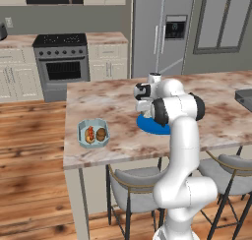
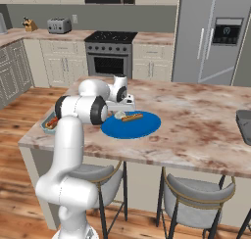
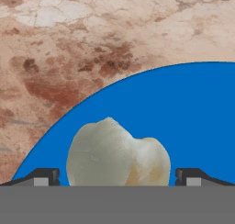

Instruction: Place one cooked food and one vegetable from the large plate to each tupperware container.

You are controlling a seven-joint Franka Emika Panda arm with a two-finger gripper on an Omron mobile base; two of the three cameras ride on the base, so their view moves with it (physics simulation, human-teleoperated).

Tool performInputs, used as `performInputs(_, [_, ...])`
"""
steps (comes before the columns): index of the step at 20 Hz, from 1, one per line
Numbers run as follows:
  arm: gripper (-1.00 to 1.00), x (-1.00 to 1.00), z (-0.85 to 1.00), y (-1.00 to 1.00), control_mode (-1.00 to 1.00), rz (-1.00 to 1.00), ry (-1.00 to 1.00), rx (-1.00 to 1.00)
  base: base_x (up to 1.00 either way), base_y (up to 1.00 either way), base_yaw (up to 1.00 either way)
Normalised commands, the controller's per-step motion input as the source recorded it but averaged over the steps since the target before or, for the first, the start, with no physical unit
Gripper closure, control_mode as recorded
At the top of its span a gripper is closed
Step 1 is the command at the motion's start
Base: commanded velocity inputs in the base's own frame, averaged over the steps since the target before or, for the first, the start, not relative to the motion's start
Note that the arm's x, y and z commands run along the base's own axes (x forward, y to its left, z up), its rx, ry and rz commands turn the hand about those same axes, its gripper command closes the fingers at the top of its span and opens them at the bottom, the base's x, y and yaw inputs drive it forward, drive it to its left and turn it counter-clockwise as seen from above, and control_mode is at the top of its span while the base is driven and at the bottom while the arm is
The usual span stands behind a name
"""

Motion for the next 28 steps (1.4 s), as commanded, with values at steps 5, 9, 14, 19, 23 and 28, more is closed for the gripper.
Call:
performInputs(5, [1.00, -0.01, -0.23, 0.00, -1.00, 0.00, 0.09, 0.01, 0.00, 0.00, 0.00])
performInputs(9, [1.00, -0.08, -0.07, 0.00, -1.00, 0.00, 0.02, 0.00, 0.00, 0.00, 0.00])
performInputs(14, [1.00, -0.11, 0.00, 0.00, -1.00, 0.00, 0.00, 0.00, 0.00, 0.00, 0.00])
performInputs(19, [1.00, -0.19, 0.19, 0.00, -1.00, 0.00, -0.06, 0.00, 0.00, 0.00, 0.00])
performInputs(23, [1.00, -0.63, 0.54, 0.02, -1.00, 0.00, -0.12, 0.00, 0.00, 0.00, 0.00])
performInputs(28, [1.00, -0.96, 0.70, 0.07, -1.00, -0.06, -0.14, 0.00, 0.00, 0.00, 0.00])
